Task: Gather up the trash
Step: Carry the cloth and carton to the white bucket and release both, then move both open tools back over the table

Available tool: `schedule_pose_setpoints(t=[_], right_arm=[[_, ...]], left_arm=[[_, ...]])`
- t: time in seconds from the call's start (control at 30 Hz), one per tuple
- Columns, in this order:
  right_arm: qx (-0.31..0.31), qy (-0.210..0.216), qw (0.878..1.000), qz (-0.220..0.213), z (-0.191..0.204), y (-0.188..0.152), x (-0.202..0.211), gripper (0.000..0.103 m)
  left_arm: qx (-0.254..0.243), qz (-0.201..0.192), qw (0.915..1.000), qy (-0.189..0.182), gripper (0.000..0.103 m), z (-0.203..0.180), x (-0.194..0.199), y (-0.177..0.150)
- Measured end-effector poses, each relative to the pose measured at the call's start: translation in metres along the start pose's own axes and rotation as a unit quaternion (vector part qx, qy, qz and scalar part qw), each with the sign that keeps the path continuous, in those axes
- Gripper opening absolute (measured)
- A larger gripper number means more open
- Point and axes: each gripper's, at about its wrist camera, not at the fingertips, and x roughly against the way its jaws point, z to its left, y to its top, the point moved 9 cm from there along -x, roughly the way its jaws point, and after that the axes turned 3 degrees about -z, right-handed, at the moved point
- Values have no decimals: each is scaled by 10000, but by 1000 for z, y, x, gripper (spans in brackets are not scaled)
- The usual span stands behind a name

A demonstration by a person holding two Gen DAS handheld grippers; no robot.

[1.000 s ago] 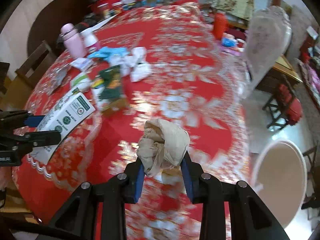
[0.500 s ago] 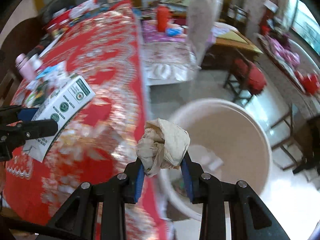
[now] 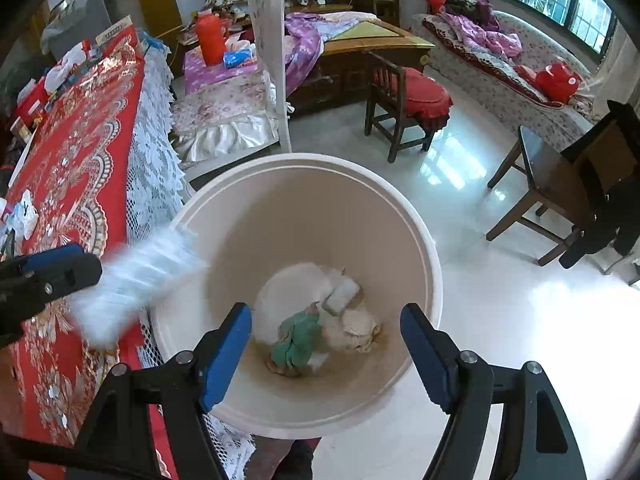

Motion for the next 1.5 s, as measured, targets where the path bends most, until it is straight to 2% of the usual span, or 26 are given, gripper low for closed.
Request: schedule_pose_setpoints(t=[0.1,0.27,0.53,0.8,1.07,1.3,1.5], right_arm=[[55,29,10000,29,5,-5,1,74],[89,146,9998,42,21,-5,-2,74],[368,354,9987,-72,74,5,4,75],[887,729,9933,-153,161,18,6,75],[1456,1121,9828,-184,259,20,8,75],[1980,1391,9701,-177,337,14,14,75],[2282,1551,9610,-191,384,10,20,75]], left_arm=[[-31,-55,9999,112,63,2,5,3],[-100,-179,9985,510,63,22,20,0],[21,-397,9927,1138,63,77,51,-14],[430,-558,9822,1740,63,153,97,-33],[1007,-705,9690,2144,63,230,148,-61],[1380,-818,9567,2428,63,277,185,-85],[1626,-872,9486,2573,63,311,207,-100]])
